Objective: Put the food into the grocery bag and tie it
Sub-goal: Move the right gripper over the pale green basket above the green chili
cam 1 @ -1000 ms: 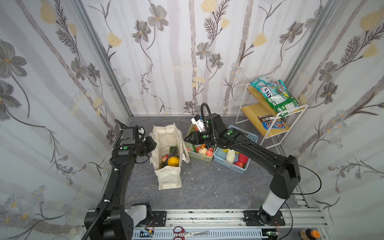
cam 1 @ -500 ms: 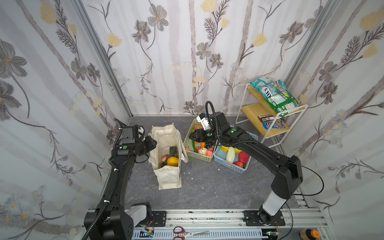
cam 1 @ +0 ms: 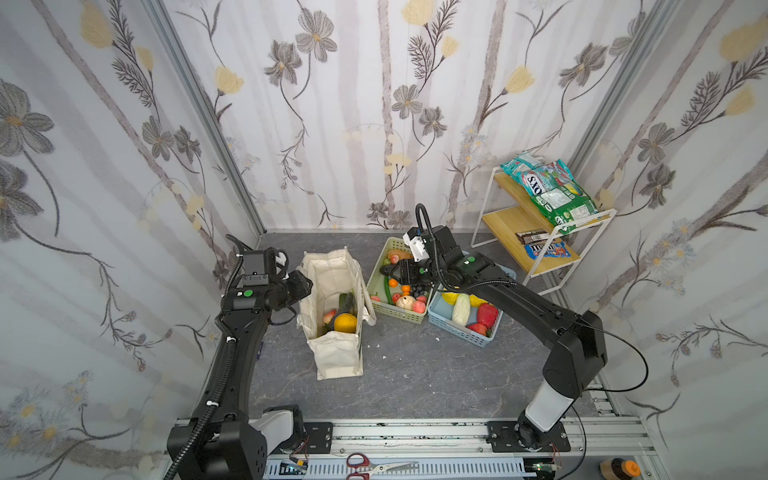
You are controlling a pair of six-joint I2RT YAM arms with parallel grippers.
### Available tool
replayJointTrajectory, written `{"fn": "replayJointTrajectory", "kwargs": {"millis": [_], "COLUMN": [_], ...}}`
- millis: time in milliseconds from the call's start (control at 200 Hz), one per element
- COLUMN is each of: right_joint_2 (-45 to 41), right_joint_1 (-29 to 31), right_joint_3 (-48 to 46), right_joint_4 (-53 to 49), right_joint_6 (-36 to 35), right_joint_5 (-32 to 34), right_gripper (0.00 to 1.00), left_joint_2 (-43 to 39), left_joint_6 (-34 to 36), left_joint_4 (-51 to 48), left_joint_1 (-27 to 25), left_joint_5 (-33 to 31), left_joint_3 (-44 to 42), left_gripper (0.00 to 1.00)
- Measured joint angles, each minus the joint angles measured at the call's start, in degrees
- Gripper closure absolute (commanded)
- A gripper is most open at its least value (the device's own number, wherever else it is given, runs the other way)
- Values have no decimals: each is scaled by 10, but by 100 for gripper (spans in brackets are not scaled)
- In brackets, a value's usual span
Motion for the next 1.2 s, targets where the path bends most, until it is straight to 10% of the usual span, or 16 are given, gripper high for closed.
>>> {"fn": "replayJointTrajectory", "kwargs": {"millis": [1199], "right_joint_2": [189], "right_joint_1": [17], "right_joint_3": [134], "right_joint_4": [-42], "right_joint_6": [-30], "right_joint_5": [122], "right_gripper": [55], "left_joint_2": [-10], "left_joint_6": [-42], "left_joint_4": [-41], "left_joint_1": [-39], "left_joint_5": [-115], "left_joint_3": [19], "left_gripper": [60]}}
